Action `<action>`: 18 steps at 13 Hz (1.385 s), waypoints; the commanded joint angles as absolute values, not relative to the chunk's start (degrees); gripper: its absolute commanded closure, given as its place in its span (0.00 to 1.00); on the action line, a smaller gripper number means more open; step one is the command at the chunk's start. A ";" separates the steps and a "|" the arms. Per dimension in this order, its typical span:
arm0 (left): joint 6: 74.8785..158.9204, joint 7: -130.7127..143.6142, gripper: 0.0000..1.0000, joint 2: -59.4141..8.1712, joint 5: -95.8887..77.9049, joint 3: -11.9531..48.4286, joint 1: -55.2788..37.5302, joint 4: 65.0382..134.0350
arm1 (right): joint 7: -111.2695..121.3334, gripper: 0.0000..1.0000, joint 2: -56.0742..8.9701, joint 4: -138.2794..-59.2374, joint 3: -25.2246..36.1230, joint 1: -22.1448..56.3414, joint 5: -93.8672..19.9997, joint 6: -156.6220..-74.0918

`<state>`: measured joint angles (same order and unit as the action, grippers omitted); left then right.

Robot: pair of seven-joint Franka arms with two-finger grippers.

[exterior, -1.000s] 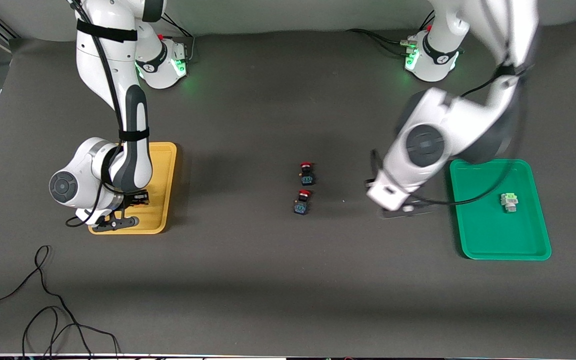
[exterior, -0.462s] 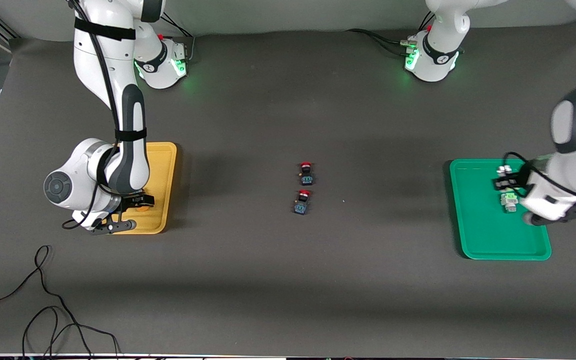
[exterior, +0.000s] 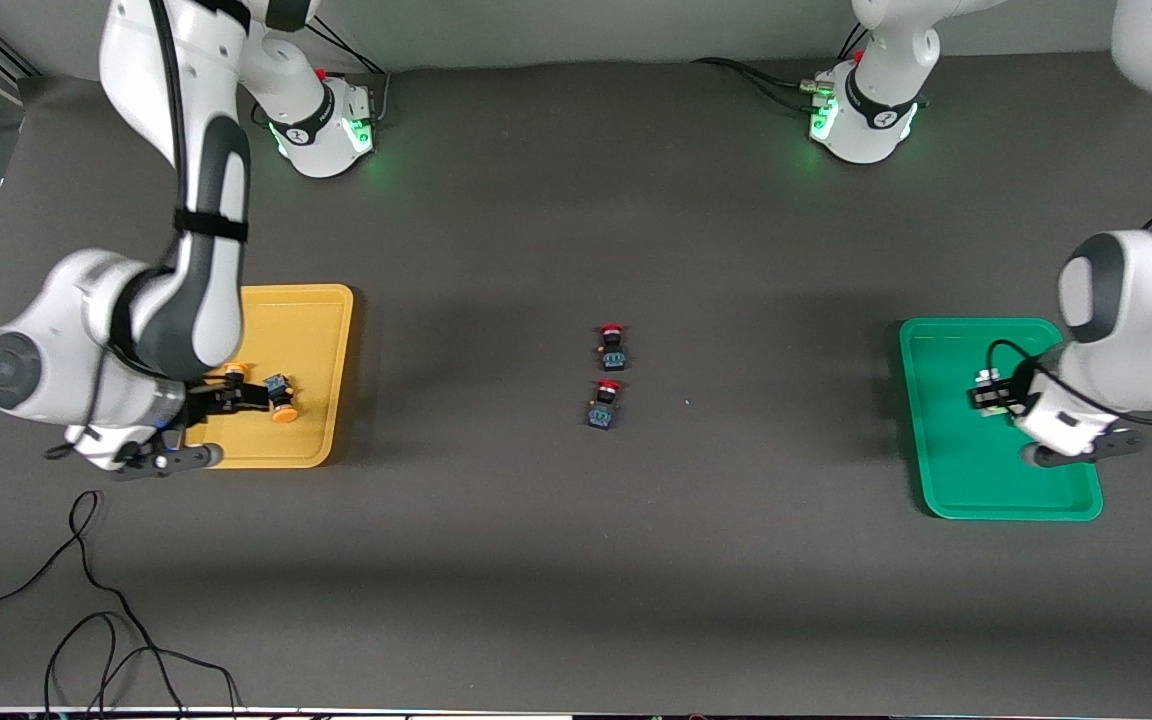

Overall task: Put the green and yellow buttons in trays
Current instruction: 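Lower and release both buttons into their trays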

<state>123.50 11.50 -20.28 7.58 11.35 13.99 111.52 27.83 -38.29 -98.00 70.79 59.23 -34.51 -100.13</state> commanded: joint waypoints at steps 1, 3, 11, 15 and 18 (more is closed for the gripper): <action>135.30 11.25 1.00 -19.24 8.26 11.95 15.99 120.73 | 25.49 0.00 -38.14 -95.28 79.77 67.64 -33.22 -94.23; 141.65 11.25 1.00 -20.65 8.35 11.95 16.17 124.00 | 25.40 0.00 -38.14 -95.19 87.07 73.97 -33.22 -91.68; 146.16 10.99 1.00 -24.43 8.44 11.16 17.05 124.45 | 20.94 0.00 -33.95 -87.81 92.29 76.47 -29.99 -86.40; 145.55 10.99 0.02 -24.78 8.44 10.90 17.40 124.37 | 11.81 0.00 -20.08 -86.40 78.89 69.02 -18.67 -86.40; 145.37 10.99 0.00 -24.79 8.44 10.90 17.93 124.37 | 4.15 0.00 -7.33 -87.10 55.46 52.80 -5.58 -86.48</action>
